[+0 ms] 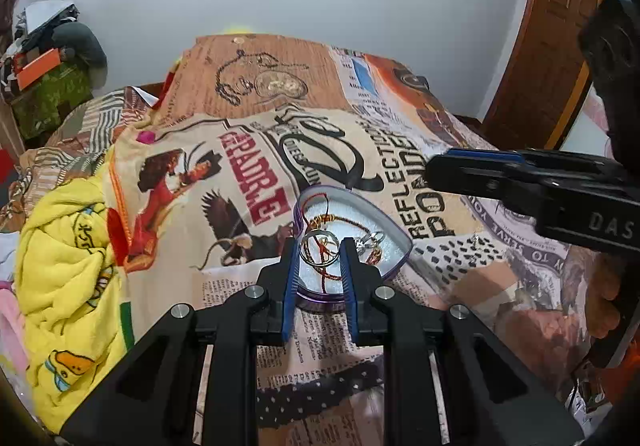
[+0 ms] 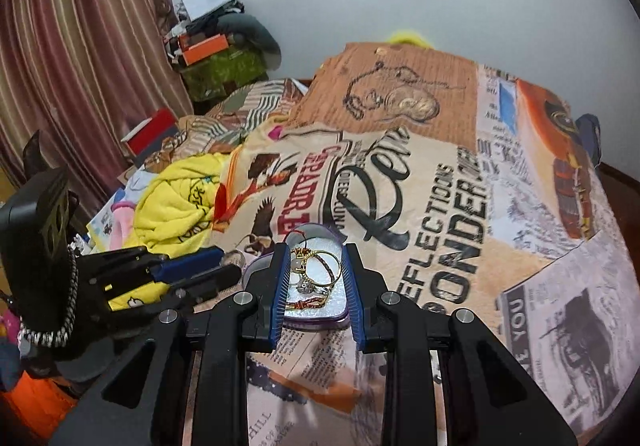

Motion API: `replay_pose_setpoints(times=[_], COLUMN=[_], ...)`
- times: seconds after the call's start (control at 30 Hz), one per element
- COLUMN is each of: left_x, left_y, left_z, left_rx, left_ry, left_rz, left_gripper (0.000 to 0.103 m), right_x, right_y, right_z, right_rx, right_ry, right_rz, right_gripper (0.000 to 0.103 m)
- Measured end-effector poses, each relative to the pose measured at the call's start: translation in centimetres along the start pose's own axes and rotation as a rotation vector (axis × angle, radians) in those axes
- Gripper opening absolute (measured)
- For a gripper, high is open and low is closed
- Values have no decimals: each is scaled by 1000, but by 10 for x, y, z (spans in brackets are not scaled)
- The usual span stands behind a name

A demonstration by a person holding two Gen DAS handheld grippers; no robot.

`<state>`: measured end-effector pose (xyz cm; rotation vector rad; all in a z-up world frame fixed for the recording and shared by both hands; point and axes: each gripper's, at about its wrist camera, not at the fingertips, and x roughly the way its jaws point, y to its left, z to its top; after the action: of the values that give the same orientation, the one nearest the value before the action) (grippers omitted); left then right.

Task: Organize jewelry
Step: 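Carry both rings to the heart tin and lower them inside, then open both tools and move them back to the last rings on the blanket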

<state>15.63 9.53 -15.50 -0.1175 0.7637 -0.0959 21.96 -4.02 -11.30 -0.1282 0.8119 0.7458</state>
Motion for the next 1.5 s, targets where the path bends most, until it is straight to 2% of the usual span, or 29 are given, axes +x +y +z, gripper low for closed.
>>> replay_pose_setpoints(times=[0.47, 0.67, 0.87, 1.2, 1.5], left_x=[19, 22, 20, -3, -34], left_y=[5, 6, 8, 8, -14], left_z=[-3, -5, -6, 1, 13], left_rx=[8, 7, -1, -20, 6], left_ry=[14, 22, 31, 8, -39], left_rz=[-15, -2, 11, 42, 63], left_gripper=[19, 19, 19, 20, 25], right_x=[48, 50, 52, 22, -24], right_y=[-1, 3, 8, 5, -11], right_z=[5, 3, 4, 2, -6], right_rx=[10, -25, -51, -33, -7], right_ry=[71, 53, 81, 40, -10], right_rz=[44, 16, 22, -6, -55], right_gripper=[24, 24, 24, 27, 27])
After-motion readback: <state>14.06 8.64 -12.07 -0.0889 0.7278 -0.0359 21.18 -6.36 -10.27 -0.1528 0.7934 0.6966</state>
